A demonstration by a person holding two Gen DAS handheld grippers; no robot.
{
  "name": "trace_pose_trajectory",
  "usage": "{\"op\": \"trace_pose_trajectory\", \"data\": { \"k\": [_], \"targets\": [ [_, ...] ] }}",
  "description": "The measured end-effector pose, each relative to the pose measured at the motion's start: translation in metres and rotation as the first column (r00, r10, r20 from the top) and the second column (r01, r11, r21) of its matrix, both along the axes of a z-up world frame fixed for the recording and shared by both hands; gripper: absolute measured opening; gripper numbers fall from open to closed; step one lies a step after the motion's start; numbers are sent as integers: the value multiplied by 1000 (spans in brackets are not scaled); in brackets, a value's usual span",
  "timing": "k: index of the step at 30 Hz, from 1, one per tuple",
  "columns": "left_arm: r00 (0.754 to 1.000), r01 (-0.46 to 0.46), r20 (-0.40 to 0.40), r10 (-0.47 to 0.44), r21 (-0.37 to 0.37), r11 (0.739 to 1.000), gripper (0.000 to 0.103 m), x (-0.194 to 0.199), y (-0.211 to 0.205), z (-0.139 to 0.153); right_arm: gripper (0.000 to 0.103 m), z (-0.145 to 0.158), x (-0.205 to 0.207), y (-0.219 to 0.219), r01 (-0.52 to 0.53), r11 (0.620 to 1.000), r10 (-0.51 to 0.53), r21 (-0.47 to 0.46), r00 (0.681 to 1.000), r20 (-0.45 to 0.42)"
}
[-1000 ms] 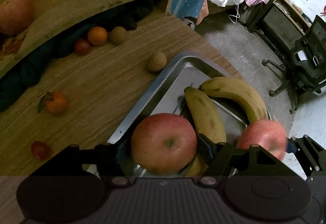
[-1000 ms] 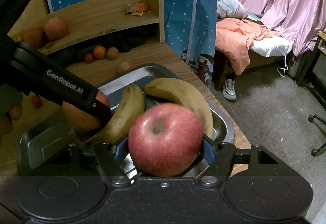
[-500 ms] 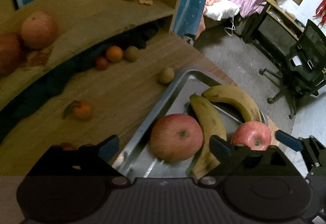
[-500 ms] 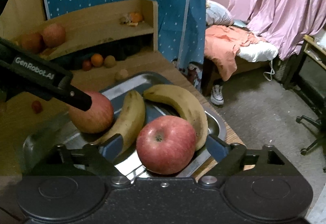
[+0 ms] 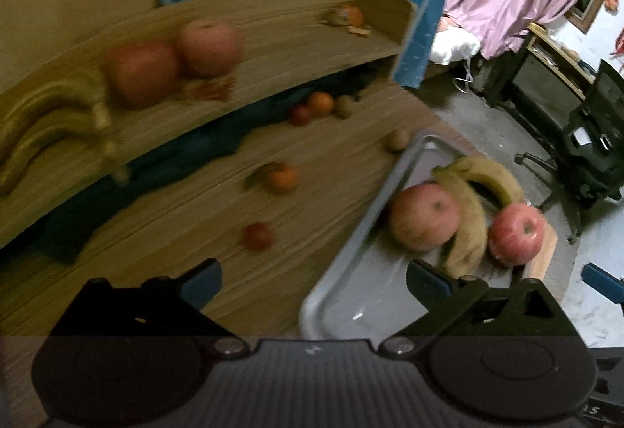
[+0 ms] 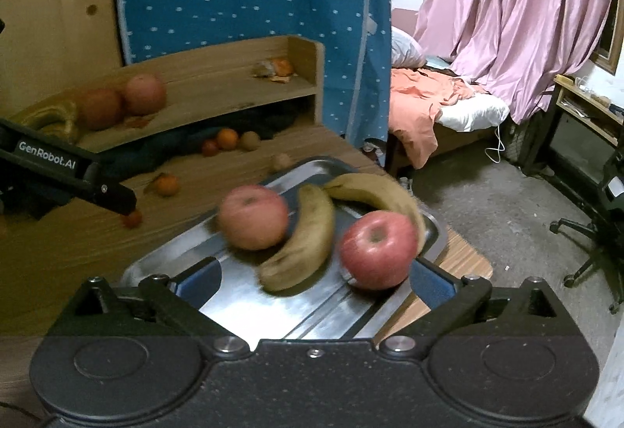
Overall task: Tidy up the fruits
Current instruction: 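Lower the apples onto the tray and open both grippers, then withdraw both open grippers from the tray toward the small fruits on the table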
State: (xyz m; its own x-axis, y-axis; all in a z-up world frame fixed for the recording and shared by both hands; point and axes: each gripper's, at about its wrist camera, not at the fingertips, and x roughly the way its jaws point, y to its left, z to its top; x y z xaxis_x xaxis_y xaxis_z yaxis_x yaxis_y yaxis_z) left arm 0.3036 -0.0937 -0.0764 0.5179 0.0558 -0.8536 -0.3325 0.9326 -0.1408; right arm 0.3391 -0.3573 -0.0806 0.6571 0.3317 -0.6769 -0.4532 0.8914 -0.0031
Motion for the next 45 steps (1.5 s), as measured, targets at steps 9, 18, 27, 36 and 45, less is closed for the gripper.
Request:
{"op": "trace_pose_trajectory", "data": {
  "k": [9,18,27,36,45],
  "targets": [
    [995,-89,-42,89,16,996,103,-68,53,-4,102,14,-67,28,-3,1000,3,4,1000,8],
    [980,-184,-72,183,1,983,103,-115,93,-13,102,17,-118,61,-102,995,102,11,994,-30],
    [970,-229,-86,228,5,973,103,-132,107,-13,102,22,-127,92,-233,973,233,5,972,-34],
    [957,-267,-112,267,10,964,103,-127,111,-17,102,24,-106,106,-318,948,318,2,948,-29],
    [943,-301,-143,300,13,954,103,-98,101,-28,102,19,-54,106,-368,930,368,1,929,-40]
  ]
}}
